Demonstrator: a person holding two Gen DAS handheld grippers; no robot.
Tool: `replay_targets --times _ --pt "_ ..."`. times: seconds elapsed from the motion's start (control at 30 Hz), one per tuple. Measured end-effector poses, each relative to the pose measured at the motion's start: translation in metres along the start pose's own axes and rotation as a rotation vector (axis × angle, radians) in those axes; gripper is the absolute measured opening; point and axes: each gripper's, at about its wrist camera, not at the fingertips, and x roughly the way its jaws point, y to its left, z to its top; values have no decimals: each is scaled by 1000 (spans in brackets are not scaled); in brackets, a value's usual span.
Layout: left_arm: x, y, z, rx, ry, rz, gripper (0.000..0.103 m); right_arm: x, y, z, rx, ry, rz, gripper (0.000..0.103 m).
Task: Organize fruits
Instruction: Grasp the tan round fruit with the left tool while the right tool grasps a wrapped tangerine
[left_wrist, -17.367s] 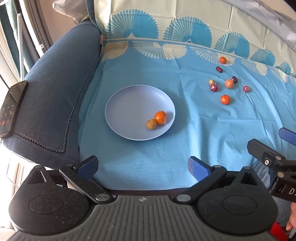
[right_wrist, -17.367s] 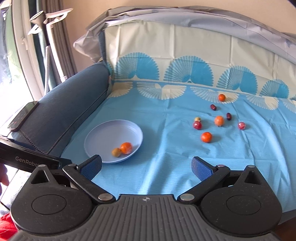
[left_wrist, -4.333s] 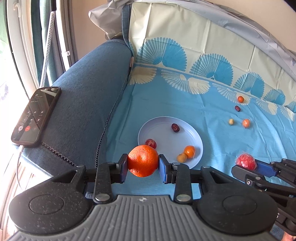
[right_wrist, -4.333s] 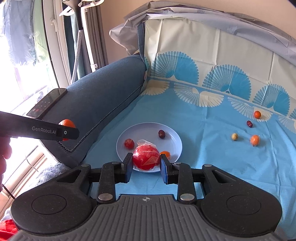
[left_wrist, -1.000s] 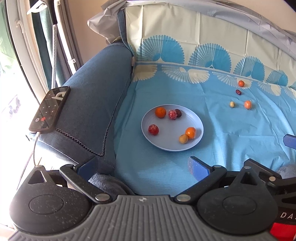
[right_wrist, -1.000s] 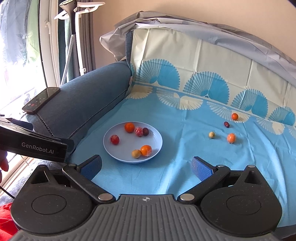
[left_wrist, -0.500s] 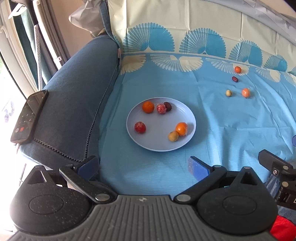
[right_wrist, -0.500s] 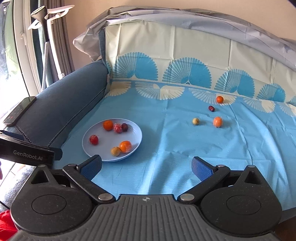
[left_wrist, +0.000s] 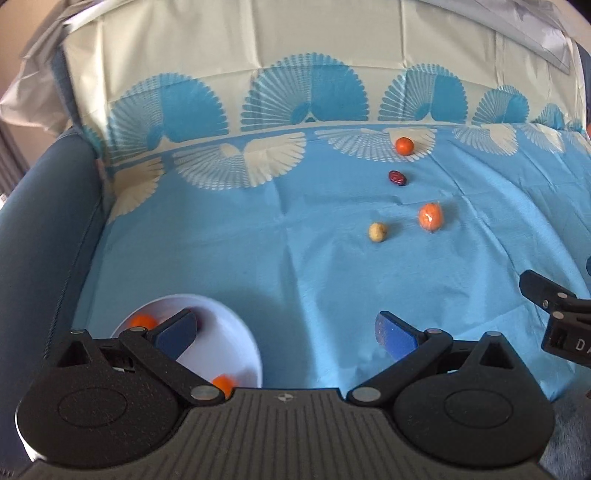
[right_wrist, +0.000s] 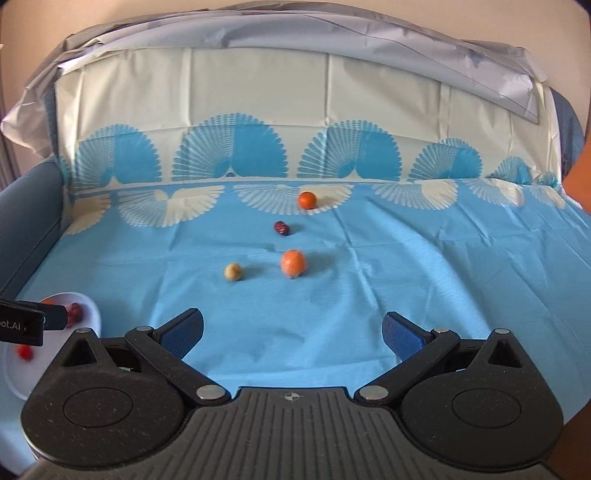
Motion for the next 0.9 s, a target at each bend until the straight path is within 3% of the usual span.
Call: replay_targets --times 0.2,0.37,0.63,0.67,0.7,0.73,0.77,0.9 --pt "101 -52 46 115 -13 -70 103 113 -25 26 -29 33 11 102" --pt "169 -65 58 172 16 -99 103 192 -20 29 -120 92 65 102" --pt "202 -61 70 183 -15 -233 100 249 -11 17 -222 94 129 101" --pt "202 -60 72 170 -21 -258 87 246 -11 15 -223 67 148 97" --pt "203 -60 74 165 -14 -288 56 244 -12 13 -219 52 193 76" --pt "205 -61 75 170 13 -328 37 241 -13 12 -211 48 244 51" --pt "206 -62 76 167 32 -347 26 237 -11 10 -216 33 250 42" --pt "189 -59 72 163 12 -330 26 229 -6 11 -223 31 207 38"
